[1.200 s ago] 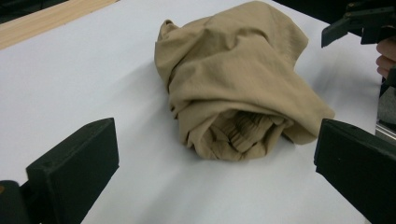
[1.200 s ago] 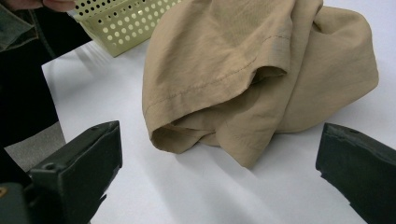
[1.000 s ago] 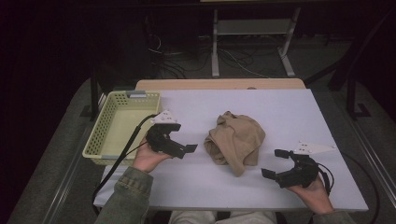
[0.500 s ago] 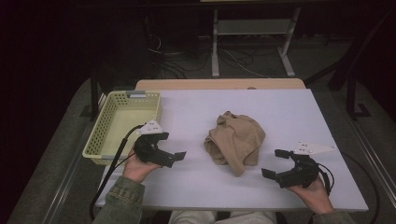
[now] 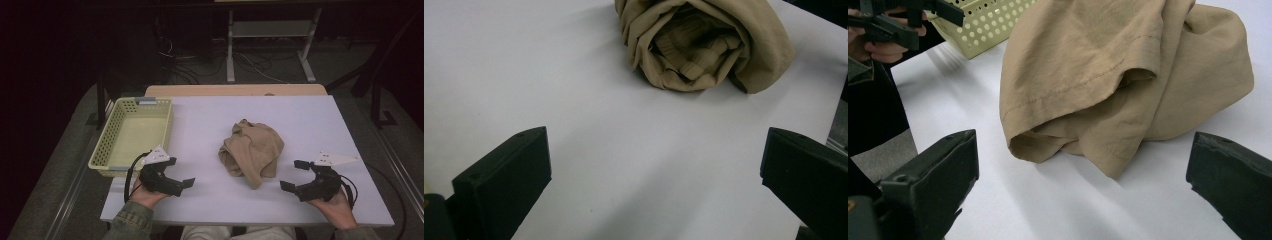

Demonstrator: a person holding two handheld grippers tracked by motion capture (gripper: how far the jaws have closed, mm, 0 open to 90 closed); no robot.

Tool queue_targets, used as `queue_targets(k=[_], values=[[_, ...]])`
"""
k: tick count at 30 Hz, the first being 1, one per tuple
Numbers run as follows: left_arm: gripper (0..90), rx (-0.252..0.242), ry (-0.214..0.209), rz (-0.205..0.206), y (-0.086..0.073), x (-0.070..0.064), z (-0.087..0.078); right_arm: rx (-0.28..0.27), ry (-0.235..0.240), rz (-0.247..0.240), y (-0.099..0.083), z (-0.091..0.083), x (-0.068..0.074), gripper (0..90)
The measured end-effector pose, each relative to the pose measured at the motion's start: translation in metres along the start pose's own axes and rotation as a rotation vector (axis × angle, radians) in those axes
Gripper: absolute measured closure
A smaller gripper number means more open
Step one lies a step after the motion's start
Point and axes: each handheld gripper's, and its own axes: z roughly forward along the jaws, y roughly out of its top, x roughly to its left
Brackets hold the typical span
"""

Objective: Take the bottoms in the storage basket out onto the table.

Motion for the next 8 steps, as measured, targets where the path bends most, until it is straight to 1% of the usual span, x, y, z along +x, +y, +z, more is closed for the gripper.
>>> queue_targets(k=[4,8], values=[[0.0,-0.002,-0.004,0.008,-0.0031,-0.0014,0.0021,-0.002,-0.001,-0.001,-0.0001,-0.0005,-0.0004,0.2],[0.0,-0.005,0.003,0.011,-0.0045,-0.0025,0.0032,-0.003,-0.002,-0.002,-0.0003,-0.0006,-0.0007,0.2]])
